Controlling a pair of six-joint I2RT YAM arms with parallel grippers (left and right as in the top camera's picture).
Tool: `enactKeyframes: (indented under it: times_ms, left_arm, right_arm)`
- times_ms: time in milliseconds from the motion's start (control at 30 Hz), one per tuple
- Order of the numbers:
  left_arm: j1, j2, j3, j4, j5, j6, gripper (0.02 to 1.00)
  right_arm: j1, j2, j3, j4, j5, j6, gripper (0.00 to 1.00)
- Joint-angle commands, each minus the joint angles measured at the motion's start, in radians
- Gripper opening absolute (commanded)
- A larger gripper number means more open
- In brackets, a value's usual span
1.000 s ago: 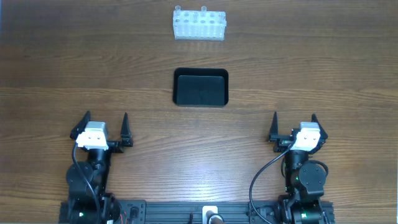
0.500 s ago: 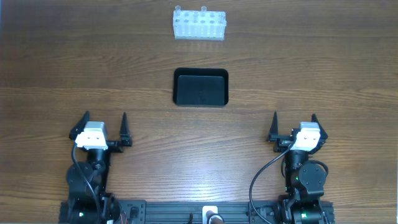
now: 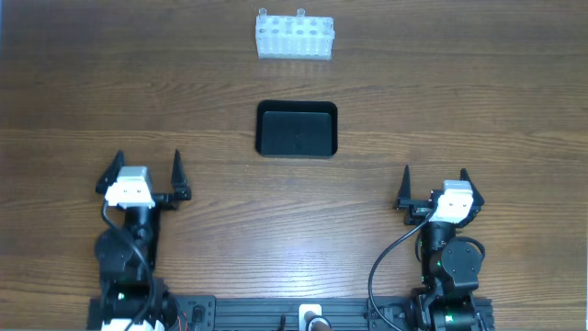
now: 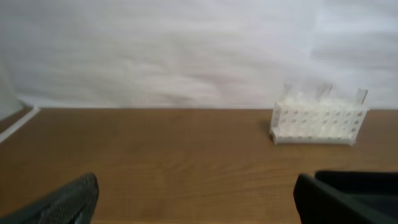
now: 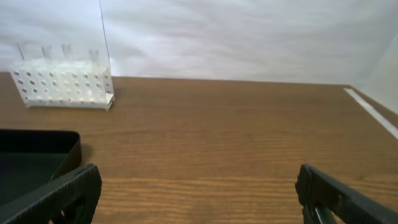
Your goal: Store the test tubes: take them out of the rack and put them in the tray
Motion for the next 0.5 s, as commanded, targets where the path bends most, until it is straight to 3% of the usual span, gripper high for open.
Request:
enactKeyframes:
  times_ms: [33, 333, 500]
  left_arm:
    - [0.005, 0.223, 0.11, 0.12, 0.049, 0.011, 0.998]
    - [-0.075, 0.789, 0.536, 0.151, 0.064, 0.011, 1.0]
    - [-0.164, 1.07, 0.766, 0.158, 0.001, 0.011, 1.0]
  right_arm:
    - [-0.006, -0.009, -0.006, -0.001, 0.009, -0.002, 0.993]
    - [-0.006, -0.009, -0.006, -0.001, 0.009, -0.002, 0.993]
    - [-0.006, -0.009, -0.006, -0.001, 0.009, -0.002, 0.991]
